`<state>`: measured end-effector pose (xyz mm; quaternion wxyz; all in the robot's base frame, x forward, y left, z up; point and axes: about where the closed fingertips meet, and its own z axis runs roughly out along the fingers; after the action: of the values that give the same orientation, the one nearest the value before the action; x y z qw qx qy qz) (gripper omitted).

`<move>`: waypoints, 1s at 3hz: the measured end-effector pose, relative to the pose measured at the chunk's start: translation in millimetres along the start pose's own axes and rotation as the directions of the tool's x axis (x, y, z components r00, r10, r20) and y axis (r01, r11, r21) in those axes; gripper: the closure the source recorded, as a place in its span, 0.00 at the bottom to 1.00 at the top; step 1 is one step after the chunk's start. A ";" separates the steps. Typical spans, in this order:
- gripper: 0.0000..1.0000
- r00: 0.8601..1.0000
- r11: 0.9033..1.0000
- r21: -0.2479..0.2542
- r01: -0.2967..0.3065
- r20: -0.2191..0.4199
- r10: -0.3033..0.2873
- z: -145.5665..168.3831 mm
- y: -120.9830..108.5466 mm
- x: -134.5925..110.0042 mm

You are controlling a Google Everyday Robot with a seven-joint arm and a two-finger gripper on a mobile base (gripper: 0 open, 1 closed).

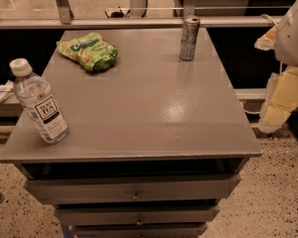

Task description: Pick redbull can

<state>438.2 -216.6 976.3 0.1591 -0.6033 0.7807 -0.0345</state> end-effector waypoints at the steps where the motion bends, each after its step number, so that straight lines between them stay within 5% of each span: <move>1: 0.00 1.000 1.000 0.000 0.000 0.000 0.000 0.0 0.0 0.0; 2: 0.00 0.999 0.999 0.017 -0.036 0.036 0.035 12.9 -9.4 4.4; 3: 0.00 0.988 0.994 0.058 -0.091 0.127 0.083 41.2 -46.3 3.2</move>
Offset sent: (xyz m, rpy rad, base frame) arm 0.0395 -0.0185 -0.0409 0.1328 -0.0512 -0.0940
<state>492.5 -226.5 947.9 0.2278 -0.5643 0.7933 -0.0149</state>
